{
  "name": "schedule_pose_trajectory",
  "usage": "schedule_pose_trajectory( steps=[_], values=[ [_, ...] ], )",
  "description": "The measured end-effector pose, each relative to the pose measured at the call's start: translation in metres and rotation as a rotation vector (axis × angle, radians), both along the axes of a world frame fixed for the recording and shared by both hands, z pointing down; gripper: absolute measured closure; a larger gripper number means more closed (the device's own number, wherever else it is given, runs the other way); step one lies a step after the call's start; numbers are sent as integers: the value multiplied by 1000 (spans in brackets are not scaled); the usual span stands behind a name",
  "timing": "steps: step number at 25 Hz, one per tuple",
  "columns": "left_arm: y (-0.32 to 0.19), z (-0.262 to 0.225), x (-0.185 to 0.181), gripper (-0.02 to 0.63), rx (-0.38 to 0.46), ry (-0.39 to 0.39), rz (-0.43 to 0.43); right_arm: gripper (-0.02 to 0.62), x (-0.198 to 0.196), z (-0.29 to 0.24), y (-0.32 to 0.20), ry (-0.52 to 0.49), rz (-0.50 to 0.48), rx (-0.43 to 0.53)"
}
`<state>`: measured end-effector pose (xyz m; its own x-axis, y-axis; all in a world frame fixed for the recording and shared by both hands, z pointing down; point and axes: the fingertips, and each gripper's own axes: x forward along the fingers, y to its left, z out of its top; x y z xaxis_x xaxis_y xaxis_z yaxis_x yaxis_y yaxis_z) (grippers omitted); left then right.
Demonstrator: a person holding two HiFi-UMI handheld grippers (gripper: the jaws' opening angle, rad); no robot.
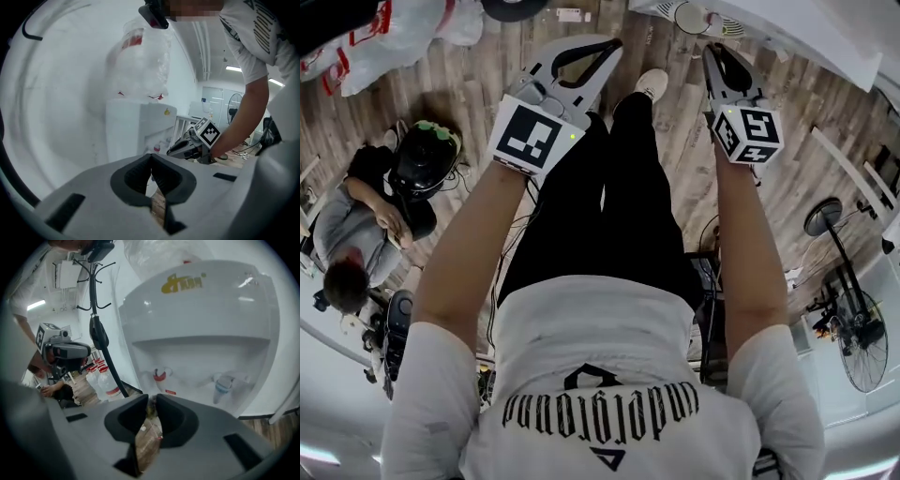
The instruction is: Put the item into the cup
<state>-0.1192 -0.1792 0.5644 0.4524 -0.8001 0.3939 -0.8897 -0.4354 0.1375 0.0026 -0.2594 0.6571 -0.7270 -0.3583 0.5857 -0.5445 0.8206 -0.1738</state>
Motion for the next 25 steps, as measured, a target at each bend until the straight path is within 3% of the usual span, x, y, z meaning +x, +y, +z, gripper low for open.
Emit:
schedule_pose_trajectory(
  steps=[8, 16, 25],
  values=[
    [-15, 48, 7, 598, -1, -27, 17, 531, -14, 60, -23, 68, -32, -23],
    [-25, 51, 4, 598, -11, 20, -38, 527, -23, 88, -27, 113, -61, -43],
    [-19, 54, 0, 598, -21, 6, -49, 480, -28, 98, -24, 144, -64, -51]
  ],
)
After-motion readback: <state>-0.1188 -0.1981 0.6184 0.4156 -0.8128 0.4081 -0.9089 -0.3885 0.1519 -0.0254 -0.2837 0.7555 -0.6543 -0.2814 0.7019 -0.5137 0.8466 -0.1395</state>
